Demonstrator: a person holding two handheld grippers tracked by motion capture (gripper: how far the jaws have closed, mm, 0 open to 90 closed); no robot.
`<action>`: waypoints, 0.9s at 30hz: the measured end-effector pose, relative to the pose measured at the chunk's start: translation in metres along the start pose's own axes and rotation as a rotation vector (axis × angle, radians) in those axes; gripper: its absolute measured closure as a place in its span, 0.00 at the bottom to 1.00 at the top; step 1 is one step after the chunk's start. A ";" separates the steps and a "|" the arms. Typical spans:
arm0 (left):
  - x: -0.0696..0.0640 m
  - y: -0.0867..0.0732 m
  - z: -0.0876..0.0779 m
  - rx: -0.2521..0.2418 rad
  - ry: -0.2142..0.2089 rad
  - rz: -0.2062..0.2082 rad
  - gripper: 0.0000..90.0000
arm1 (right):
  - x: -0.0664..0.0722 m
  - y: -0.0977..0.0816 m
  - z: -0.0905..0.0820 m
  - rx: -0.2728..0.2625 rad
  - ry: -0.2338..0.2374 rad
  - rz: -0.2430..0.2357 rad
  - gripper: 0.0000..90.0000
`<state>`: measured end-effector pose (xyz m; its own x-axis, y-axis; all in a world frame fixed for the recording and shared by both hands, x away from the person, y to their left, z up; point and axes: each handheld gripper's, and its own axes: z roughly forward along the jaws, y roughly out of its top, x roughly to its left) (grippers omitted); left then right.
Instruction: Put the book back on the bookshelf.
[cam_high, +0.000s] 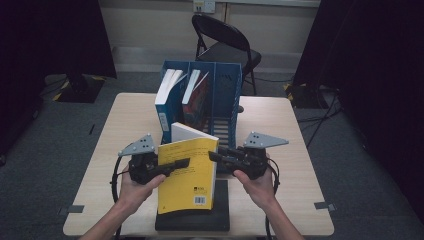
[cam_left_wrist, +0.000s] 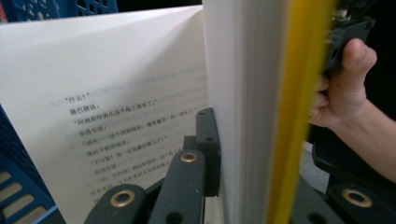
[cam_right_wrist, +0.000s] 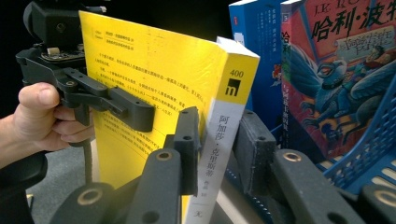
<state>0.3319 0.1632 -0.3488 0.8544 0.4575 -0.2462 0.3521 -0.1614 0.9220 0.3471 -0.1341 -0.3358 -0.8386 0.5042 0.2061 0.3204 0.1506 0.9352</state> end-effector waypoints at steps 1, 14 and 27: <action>-0.001 -0.003 0.001 0.005 -0.002 -0.003 0.96 | 0.000 -0.001 0.000 0.000 -0.002 -0.005 0.80; -0.012 -0.015 0.003 -0.016 -0.046 0.003 0.92 | 0.014 -0.019 0.000 0.049 0.078 -0.070 0.77; -0.012 -0.021 -0.004 -0.002 -0.016 0.035 0.81 | 0.023 -0.032 0.016 0.141 0.106 -0.127 0.78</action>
<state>0.3125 0.1640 -0.3637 0.8724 0.4373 -0.2185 0.3210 -0.1752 0.9307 0.3241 -0.1138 -0.3657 -0.9154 0.3826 0.1252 0.2616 0.3288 0.9075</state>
